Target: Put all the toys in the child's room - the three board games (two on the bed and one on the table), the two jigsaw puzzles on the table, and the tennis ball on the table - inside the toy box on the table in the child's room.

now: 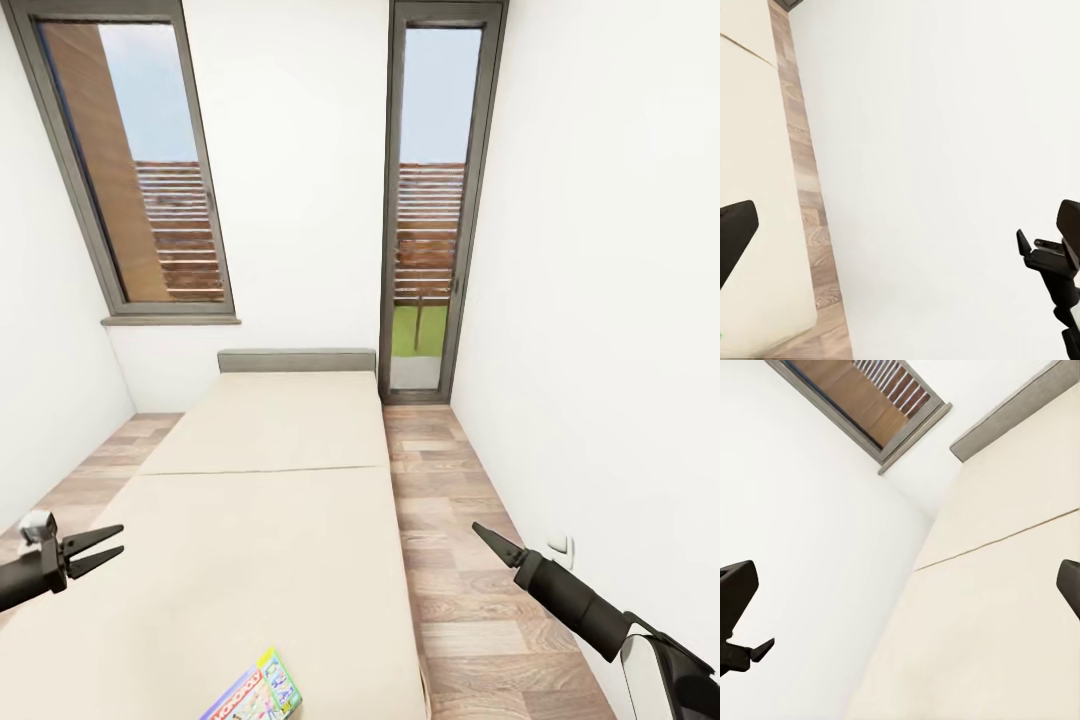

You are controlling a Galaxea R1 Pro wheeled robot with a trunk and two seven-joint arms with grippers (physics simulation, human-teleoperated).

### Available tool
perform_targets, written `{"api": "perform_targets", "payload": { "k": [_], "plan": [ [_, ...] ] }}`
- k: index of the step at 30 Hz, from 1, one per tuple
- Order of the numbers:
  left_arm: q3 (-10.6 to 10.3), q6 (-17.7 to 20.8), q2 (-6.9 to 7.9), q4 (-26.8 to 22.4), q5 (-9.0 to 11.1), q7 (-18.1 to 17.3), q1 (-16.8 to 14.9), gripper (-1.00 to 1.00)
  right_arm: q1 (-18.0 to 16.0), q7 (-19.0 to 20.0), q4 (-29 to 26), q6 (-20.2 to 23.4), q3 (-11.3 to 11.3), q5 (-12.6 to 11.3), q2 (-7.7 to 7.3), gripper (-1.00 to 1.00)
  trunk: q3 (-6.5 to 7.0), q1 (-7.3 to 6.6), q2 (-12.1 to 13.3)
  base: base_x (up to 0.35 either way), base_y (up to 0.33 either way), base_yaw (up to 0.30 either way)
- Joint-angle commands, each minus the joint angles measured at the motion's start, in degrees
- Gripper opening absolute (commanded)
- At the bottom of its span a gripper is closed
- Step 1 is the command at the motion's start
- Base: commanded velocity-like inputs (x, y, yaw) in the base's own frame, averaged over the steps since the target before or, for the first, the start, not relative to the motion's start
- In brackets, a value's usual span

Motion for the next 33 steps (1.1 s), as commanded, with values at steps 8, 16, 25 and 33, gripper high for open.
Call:
{"api": "perform_targets", "payload": {
  "k": [8,16,25,33],
  "plan": [
    [0.10,0.58,0.10,0.56,-0.84,-0.18,-0.11,1.00,-0.06,0.16,-0.01,0.30,-0.12,-0.15,0.05,1.00,-1.53,1.78,-3.29,-0.051,0.000,0.000],
    [0.22,0.58,0.00,0.69,-2.18,-0.17,-0.12,1.00,-0.06,0.20,-0.01,0.27,-0.08,-0.10,0.09,1.00,-2.96,3.53,-6.50,-0.135,0.000,0.000],
    [0.25,0.58,-0.01,0.80,-2.36,-0.05,-0.12,1.00,-0.06,0.14,-0.01,0.27,-0.11,-0.07,0.10,1.00,-4.58,5.51,-10.11,-0.022,0.000,0.000],
    [0.37,0.69,-0.02,1.81,-2.30,1.94,-0.15,1.00,-0.06,0.19,-0.01,0.27,-0.06,-0.11,0.17,1.00,-6.02,7.27,-13.32,-0.003,0.000,0.000]
  ]
}}
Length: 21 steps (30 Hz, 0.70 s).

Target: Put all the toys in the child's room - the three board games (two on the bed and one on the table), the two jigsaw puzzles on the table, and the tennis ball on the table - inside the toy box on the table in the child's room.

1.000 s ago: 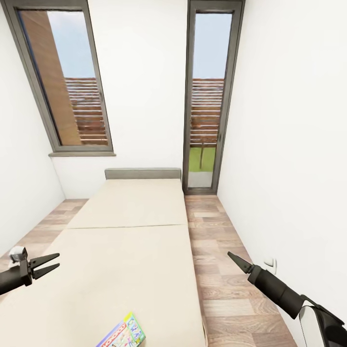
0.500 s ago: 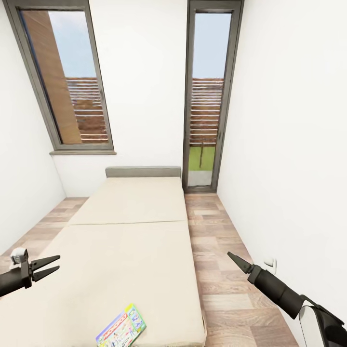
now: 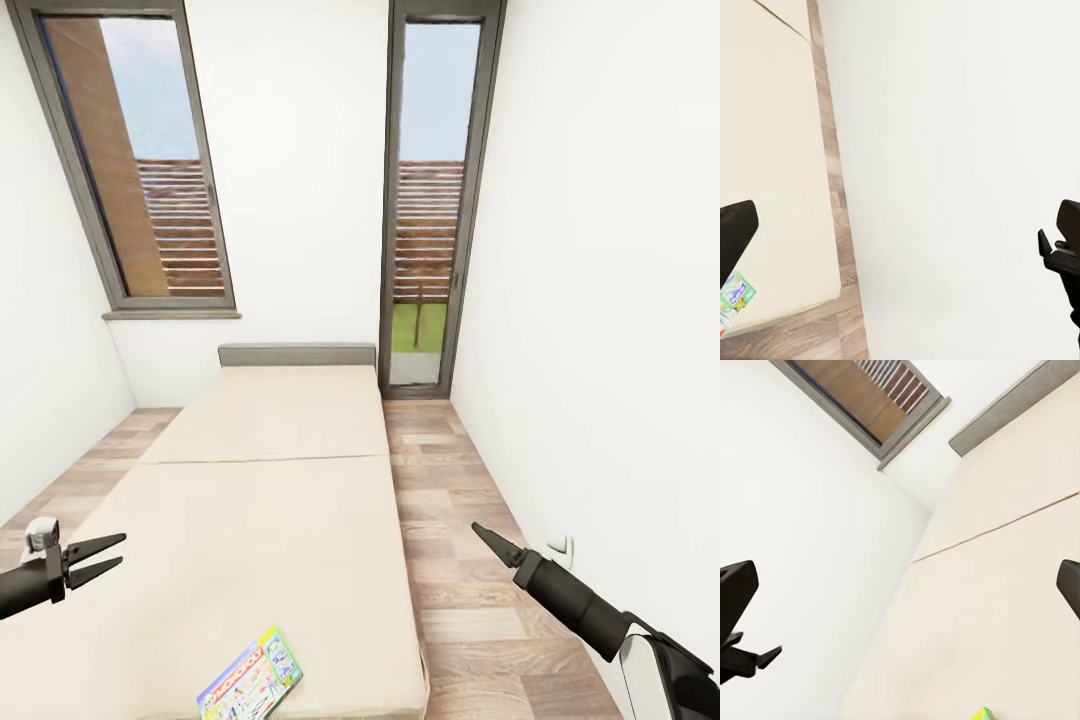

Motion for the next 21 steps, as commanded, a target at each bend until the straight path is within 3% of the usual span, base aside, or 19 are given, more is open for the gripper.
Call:
{"api": "perform_targets", "payload": {
  "k": [1,10,21],
  "plan": [
    [0.11,0.63,0.03,0.59,-0.14,0.43,-0.12,1.00,-0.06,0.17,-0.01,0.35,-0.10,-0.17,0.05,1.00,-0.26,0.23,-0.47,0.000,0.000,0.000],
    [0.25,0.66,0.20,5.09,-0.11,3.60,-0.68,1.00,-0.06,0.10,-0.01,0.35,-0.08,-0.16,0.06,1.00,-1.87,2.21,-4.08,0.000,0.000,0.000],
    [0.34,0.65,0.19,6.60,-0.12,4.58,-0.81,1.00,-0.06,0.03,0.00,0.35,-0.04,-0.15,0.13,1.00,-3.85,4.62,-8.49,0.000,0.000,0.000]
  ]
}}
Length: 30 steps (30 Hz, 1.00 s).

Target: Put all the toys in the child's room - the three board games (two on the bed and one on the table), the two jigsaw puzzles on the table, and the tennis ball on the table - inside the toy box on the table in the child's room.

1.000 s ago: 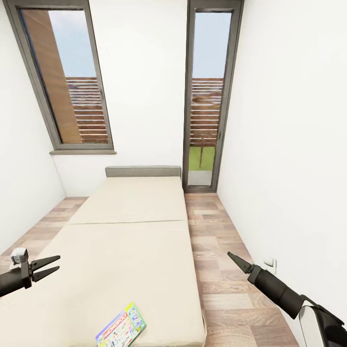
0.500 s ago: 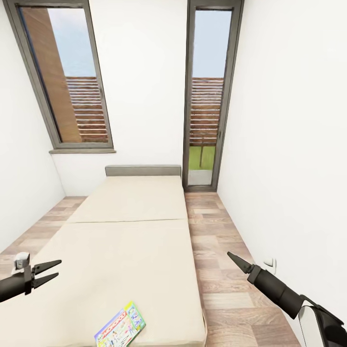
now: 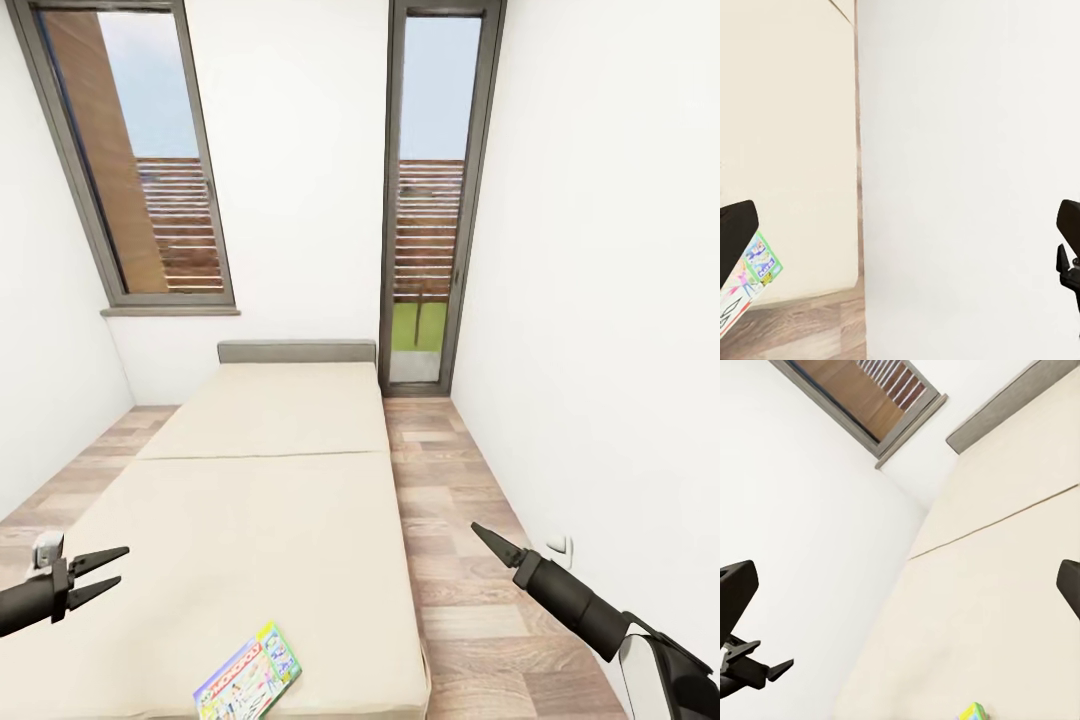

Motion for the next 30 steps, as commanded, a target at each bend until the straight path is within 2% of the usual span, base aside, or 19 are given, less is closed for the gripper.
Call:
{"api": "perform_targets", "payload": {
  "k": [1,21,30],
  "plan": [
    [0.14,0.61,-0.01,0.03,-0.15,-0.27,-0.05,1.00,-0.06,0.11,-0.01,0.36,-0.10,-0.18,0.05,1.00,-0.25,0.23,-0.46,0.000,0.000,0.000],
    [0.40,0.71,0.21,0.22,-0.07,-0.54,-0.06,1.00,-0.06,0.29,0.11,1.13,0.06,-0.58,0.06,1.00,-3.84,4.62,-8.48,-0.003,0.000,0.000],
    [0.40,0.70,0.23,0.22,-0.14,-0.56,-0.06,1.00,-0.06,0.52,3.57,0.97,-0.01,-1.02,0.13,1.00,-5.46,6.60,-12.09,-0.187,0.000,0.000]
  ]
}}
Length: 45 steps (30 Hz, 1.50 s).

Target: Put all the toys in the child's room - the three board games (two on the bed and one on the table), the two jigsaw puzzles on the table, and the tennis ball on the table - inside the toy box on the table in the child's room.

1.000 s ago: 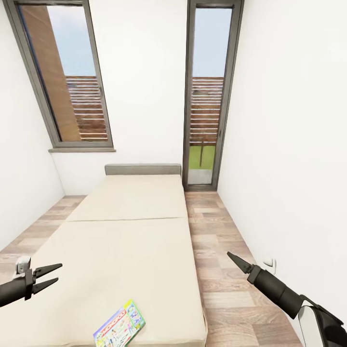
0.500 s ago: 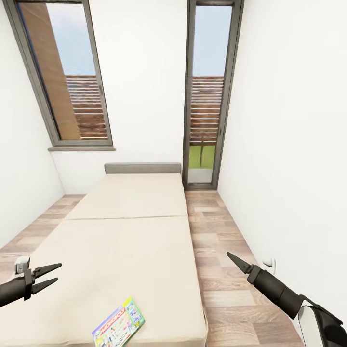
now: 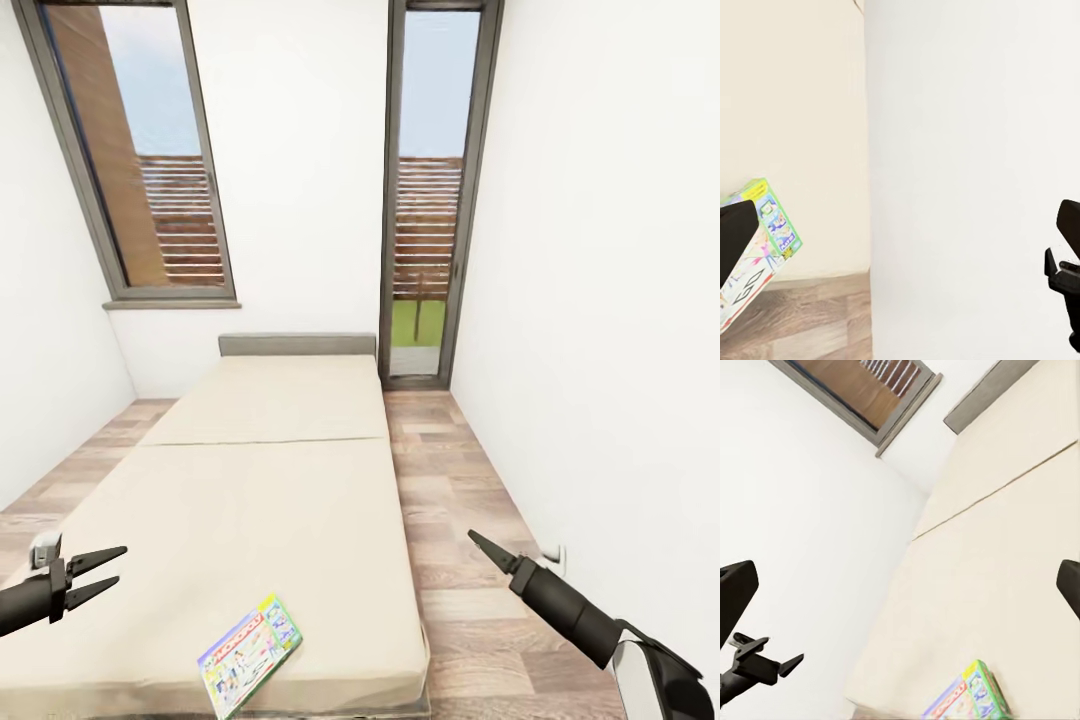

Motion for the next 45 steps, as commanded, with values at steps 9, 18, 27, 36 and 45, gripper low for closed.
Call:
{"api": "perform_targets", "payload": {
  "k": [9,18,27,36,45],
  "plan": [
    [0.10,0.53,0.03,0.01,-0.16,-0.22,-0.08,1.00,-0.10,0.16,2.59,0.39,-0.15,-0.30,0.07,1.00,-1.68,1.96,-3.66,-0.062,0.000,0.000],
    [-0.07,0.52,-0.09,0.01,-0.17,0.04,-0.05,1.00,-0.20,-0.02,3.19,0.51,-0.15,-0.31,0.07,1.00,-3.30,3.94,-7.27,-0.007,0.000,0.000],
    [-0.15,0.49,-0.32,0.93,-0.12,1.46,-0.05,1.00,-0.23,-0.09,5.53,0.70,-0.23,-0.32,0.03,1.00,-4.91,5.92,-10.88,0.000,0.000,0.000],
    [0.10,0.07,-0.39,4.99,-0.10,4.55,-0.05,1.00,-0.56,-0.23,9.43,0.77,-0.27,-0.32,0.10,1.00,-6.53,7.89,-14.49,0.000,0.000,0.000],
    [0.11,-0.13,-0.87,5.66,-0.08,5.15,-0.05,1.00,-0.81,-0.11,10.19,3.58,-0.36,-1.57,0.20,1.00,-8.14,9.87,-18.10,0.000,0.000,0.000]
  ]
}}
